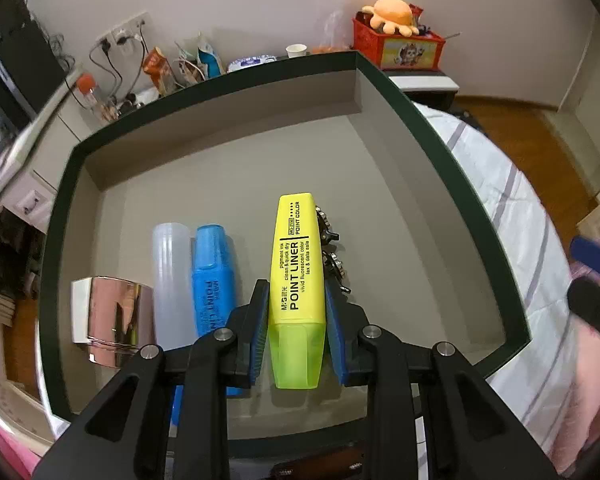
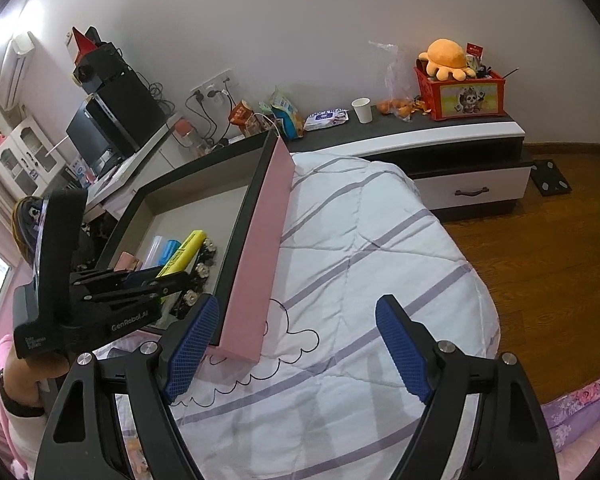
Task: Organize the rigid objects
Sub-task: 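Carry the yellow highlighter into the pink box beside the blue highlighter, release, then withdraw the left gripper from the box toward the pink doll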
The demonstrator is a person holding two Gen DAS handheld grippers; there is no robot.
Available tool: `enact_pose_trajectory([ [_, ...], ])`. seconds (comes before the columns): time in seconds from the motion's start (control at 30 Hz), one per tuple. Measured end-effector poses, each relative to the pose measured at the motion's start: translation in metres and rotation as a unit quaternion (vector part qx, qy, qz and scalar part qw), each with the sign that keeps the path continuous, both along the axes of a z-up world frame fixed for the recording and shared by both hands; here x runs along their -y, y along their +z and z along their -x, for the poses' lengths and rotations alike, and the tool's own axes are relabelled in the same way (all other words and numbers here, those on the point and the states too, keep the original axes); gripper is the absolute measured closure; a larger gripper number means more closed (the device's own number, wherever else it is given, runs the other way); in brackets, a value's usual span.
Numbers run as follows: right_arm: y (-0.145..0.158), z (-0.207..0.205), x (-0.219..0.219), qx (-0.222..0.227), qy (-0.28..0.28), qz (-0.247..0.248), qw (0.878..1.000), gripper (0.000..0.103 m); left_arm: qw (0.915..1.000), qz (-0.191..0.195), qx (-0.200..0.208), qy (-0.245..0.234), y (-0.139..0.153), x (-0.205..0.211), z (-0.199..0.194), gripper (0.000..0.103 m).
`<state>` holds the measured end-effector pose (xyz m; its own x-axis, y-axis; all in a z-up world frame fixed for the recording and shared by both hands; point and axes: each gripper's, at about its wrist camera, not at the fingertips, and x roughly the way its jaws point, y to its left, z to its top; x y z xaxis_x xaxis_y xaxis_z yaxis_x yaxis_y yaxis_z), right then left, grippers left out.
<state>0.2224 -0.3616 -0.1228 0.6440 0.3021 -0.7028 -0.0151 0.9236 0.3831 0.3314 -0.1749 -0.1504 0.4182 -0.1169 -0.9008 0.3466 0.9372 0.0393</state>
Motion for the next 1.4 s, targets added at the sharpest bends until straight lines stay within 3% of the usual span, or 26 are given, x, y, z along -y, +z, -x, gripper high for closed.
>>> enact_pose_trajectory([
  [0.07, 0.0, -0.001, -0.002, -0.002, 0.004, 0.002, 1.0, 0.021, 0.9996, 0.023, -0.013, 0.009, -0.001, -0.006, 0.0, 0.076],
  [0.2, 0.0, -0.003, -0.008, -0.004, 0.011, 0.005, 1.0, 0.021, 0.9995, -0.002, -0.004, 0.03, -0.002, -0.015, 0.005, 0.075],
  [0.33, 0.003, -0.005, -0.016, -0.002, 0.017, 0.01, 1.0, 0.021, 0.9991, 0.005, -0.006, 0.041, -0.003, -0.02, 0.004, 0.074],
  [0.53, 0.004, -0.007, -0.028, -0.004, 0.026, 0.018, 0.999, 0.021, 0.9975, 0.036, -0.013, 0.059, -0.005, -0.026, 0.002, 0.075],
  [0.63, 0.004, -0.006, -0.029, -0.008, 0.025, 0.02, 0.999, 0.021, 0.9942, 0.083, -0.04, 0.056, -0.007, -0.024, 0.0, 0.074],
  [0.7, 0.004, -0.006, -0.031, -0.011, 0.024, 0.024, 0.999, 0.021, 0.994, 0.083, -0.036, 0.06, -0.008, -0.022, 0.002, 0.072],
  [0.8, 0.007, -0.006, -0.033, -0.01, 0.026, 0.028, 0.999, 0.021, 0.9938, 0.067, -0.032, 0.083, -0.009, -0.028, 0.002, 0.056],
  [1.0, 0.01, -0.005, -0.036, -0.009, 0.028, 0.034, 0.999, 0.021, 0.9931, 0.077, -0.038, 0.08, -0.006, -0.032, 0.013, 0.051],
  [1.1, 0.009, -0.005, -0.037, -0.01, 0.029, 0.035, 0.999, 0.021, 0.9948, 0.042, -0.005, 0.093, 0.003, -0.033, 0.019, 0.029],
  [1.4, 0.012, -0.002, -0.038, -0.01, 0.028, 0.036, 0.999, 0.021, 0.9935, 0.054, 0.006, 0.1, 0.013, -0.045, 0.016, 0.026],
])
